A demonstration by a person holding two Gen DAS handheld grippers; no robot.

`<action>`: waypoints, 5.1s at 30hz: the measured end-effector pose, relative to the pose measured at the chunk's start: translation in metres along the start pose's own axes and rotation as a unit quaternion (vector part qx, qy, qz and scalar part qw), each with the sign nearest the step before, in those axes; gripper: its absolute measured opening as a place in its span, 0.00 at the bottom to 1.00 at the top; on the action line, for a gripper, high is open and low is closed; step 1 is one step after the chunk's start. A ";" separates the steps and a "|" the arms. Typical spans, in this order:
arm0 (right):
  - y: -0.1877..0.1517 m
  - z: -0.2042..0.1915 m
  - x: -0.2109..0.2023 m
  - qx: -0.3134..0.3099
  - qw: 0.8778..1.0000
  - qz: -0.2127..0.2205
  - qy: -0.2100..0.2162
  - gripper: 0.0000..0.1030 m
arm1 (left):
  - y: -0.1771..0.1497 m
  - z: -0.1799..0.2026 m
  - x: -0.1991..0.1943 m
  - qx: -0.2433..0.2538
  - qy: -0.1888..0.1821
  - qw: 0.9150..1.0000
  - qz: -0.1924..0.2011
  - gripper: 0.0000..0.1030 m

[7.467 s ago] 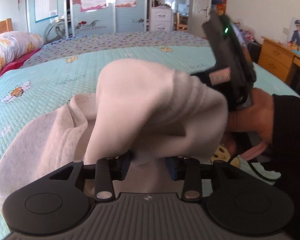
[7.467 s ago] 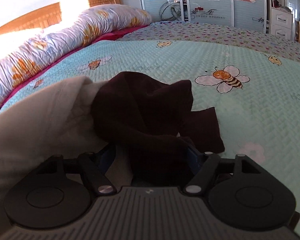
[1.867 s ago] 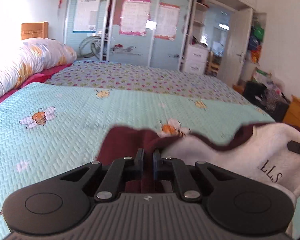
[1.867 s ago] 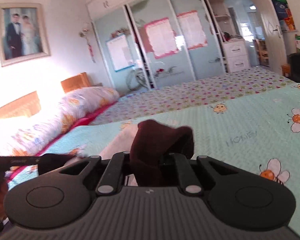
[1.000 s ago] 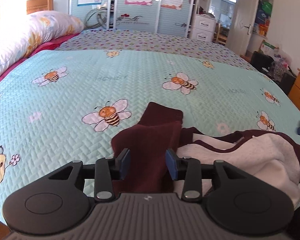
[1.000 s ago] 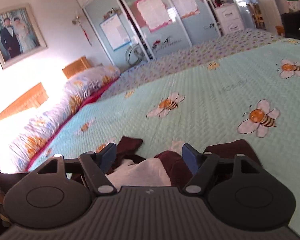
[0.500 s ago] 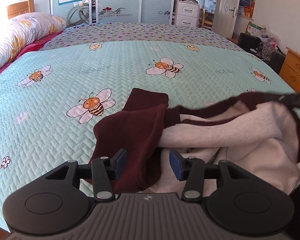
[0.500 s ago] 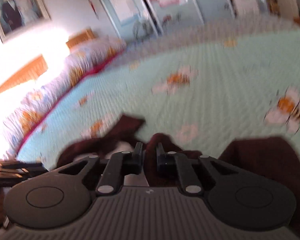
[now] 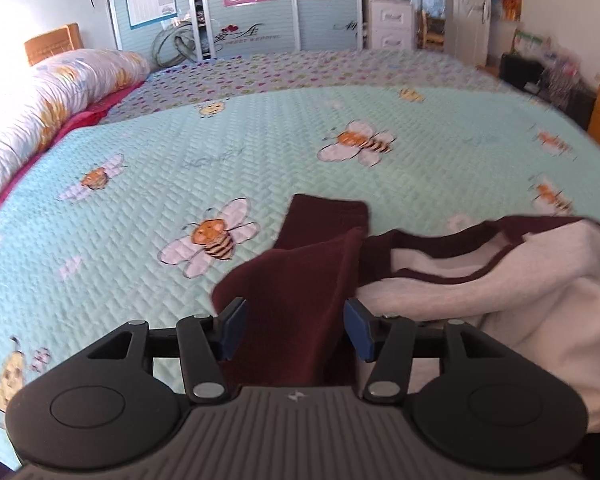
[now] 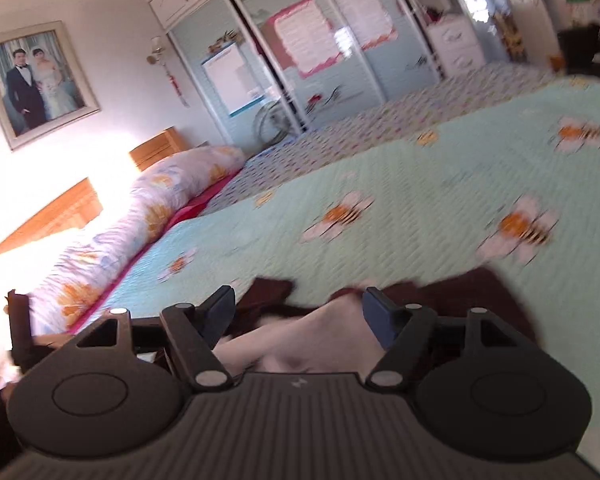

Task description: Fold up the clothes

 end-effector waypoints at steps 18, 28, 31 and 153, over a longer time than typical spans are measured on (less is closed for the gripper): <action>-0.034 0.027 0.019 0.133 0.991 -0.025 -0.006 0.69 | 0.022 0.032 0.090 0.041 0.066 0.993 -0.084 0.15; -0.039 0.021 0.021 0.127 0.991 -0.036 0.011 0.69 | -0.036 -0.136 0.010 -0.338 0.167 0.924 -0.064 0.10; -0.039 0.016 0.021 0.123 0.991 -0.038 0.016 0.69 | -0.091 -0.184 0.002 -0.455 0.210 0.855 -0.132 0.13; 0.141 0.021 0.208 -0.189 0.975 -0.110 -0.047 0.06 | 0.169 -0.051 0.091 0.019 -0.065 0.995 0.075 0.09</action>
Point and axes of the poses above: each gripper's, at about its wrist camera, not at the fingertips, and x roughly the way its jaws point, z to its right, y to its top, the point moved 2 cm from there along x, roughly the way its jaws point, and after that the axes turned 13 degrees about y, right-handed, at the moved point
